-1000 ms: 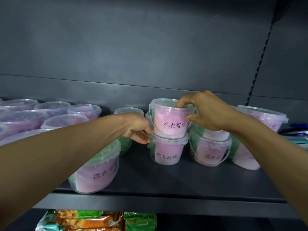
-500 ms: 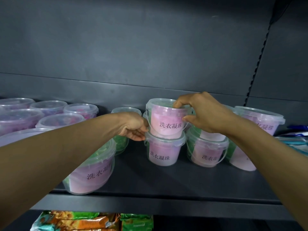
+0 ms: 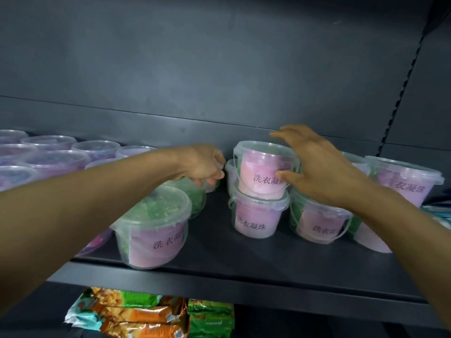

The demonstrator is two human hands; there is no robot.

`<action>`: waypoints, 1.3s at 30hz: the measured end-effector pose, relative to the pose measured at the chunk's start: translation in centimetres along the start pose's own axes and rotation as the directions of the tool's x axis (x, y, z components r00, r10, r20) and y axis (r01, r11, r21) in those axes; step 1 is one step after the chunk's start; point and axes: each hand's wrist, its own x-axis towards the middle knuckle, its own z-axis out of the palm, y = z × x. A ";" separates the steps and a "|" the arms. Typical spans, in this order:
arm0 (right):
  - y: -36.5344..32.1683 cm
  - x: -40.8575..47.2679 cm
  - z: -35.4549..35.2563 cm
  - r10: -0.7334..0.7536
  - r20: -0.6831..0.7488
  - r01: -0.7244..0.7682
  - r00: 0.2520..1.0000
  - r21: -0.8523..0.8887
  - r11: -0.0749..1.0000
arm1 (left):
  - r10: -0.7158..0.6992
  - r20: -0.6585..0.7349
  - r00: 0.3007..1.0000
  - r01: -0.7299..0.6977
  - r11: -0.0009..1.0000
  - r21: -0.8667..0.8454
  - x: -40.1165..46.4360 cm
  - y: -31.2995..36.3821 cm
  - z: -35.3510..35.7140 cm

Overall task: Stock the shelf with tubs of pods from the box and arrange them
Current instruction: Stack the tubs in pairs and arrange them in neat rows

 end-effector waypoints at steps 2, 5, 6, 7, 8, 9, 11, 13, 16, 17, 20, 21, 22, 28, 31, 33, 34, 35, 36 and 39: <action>-1.7 -0.6 0.1 -0.022 -0.109 0.028 0.994 0.049 0.998 | 0.063 -0.078 0.995 -0.054 0.992 0.110 -1.4 -0.5 -1.8; -5.5 -0.9 0.7 -0.121 -0.121 0.137 0.985 0.135 0.981 | 0.139 -0.129 0.982 -0.101 0.958 0.270 -4.1 -1.8 -4.3; -6.9 -0.9 1.1 -0.155 -0.069 0.165 0.985 0.175 0.971 | 0.152 -0.118 0.981 -0.110 0.948 0.298 -4.9 -2.5 -5.0; -8.3 -0.9 1.7 -0.183 0.000 0.178 0.983 0.222 0.959 | 0.156 -0.100 0.983 -0.115 0.937 0.330 -5.5 -3.2 -5.5; -9.7 -0.8 2.4 -0.204 0.077 0.177 0.976 0.265 0.948 | 0.146 -0.078 0.986 -0.108 0.925 0.364 -6.1 -4.0 -6.0; -10.9 -0.6 3.1 -0.220 0.146 0.169 0.964 0.299 0.939 | 0.128 -0.056 0.990 -0.096 0.915 0.393 -6.6 -4.9 -6.5; -12.7 -0.1 4.4 -0.224 0.242 0.133 0.944 0.342 0.930 | 0.104 -0.014 0.994 -0.090 0.909 0.408 -7.2 -6.7 -7.1; -13.6 0.3 5.3 -0.180 0.302 0.065 0.936 0.352 0.934 | 0.104 0.018 0.994 -0.103 0.911 0.399 -7.6 -8.3 -7.7; -14.3 0.2 5.9 -0.070 0.335 -0.056 0.940 0.353 0.934 | 0.117 0.092 0.989 -0.142 0.923 0.359 -7.8 -10.3 -8.1; -14.5 0.0 5.9 -0.030 0.325 -0.094 0.945 0.357 0.929 | 0.127 0.124 0.984 -0.162 0.928 0.337 -7.6 -10.8 -8.1; -15.3 -1.1 5.5 0.094 0.270 -0.189 0.958 0.350 0.918 | 0.175 0.224 0.959 -0.229 0.942 0.246 -7.1 -11.8 -8.0; -15.5 -1.6 5.3 0.133 0.256 -0.218 0.958 0.342 0.914 | 0.195 0.241 0.951 -0.249 0.944 0.217 -6.9 -12.0 -7.9; -15.6 -2.1 5.1 0.176 0.244 -0.254 0.954 0.339 0.906 | 0.218 0.236 0.947 -0.266 0.944 0.195 -6.6 -12.1 -7.8; -14.8 -5.2 4.0 0.463 0.194 -0.499 0.865 0.248 0.830 | 0.288 0.032 0.957 -0.280 0.891 0.358 -2.9 -12.0 -7.4; -14.4 -5.7 3.6 0.446 0.265 -0.504 0.855 0.217 0.836 | 0.251 0.056 0.966 -0.253 0.891 0.376 -0.8 -11.3 -7.1; -14.1 -5.5 3.2 0.370 0.333 -0.452 0.867 0.215 0.866 | 0.218 0.130 0.967 -0.252 0.894 0.370 0.3 -10.6 -6.7; -13.9 -5.2 3.0 0.323 0.361 -0.416 0.875 0.219 0.882 | 0.206 0.181 0.962 -0.262 0.888 0.379 0.7 -10.2 -6.4; -13.6 -4.8 2.9 0.284 0.395 -0.391 0.874 0.223 0.893 | 0.194 0.228 0.954 -0.273 0.876 0.398 0.9 -9.9 -6.3; -13.3 -4.4 2.9 0.251 0.428 -0.371 0.868 0.222 0.902 | 0.183 0.257 0.949 -0.280 0.862 0.423 1.2 -9.7 -6.1; -12.6 -3.7 3.3 0.199 0.433 -0.322 0.879 0.233 0.918 | 0.182 0.253 0.950 -0.288 0.821 0.493 1.4 -9.2 -6.2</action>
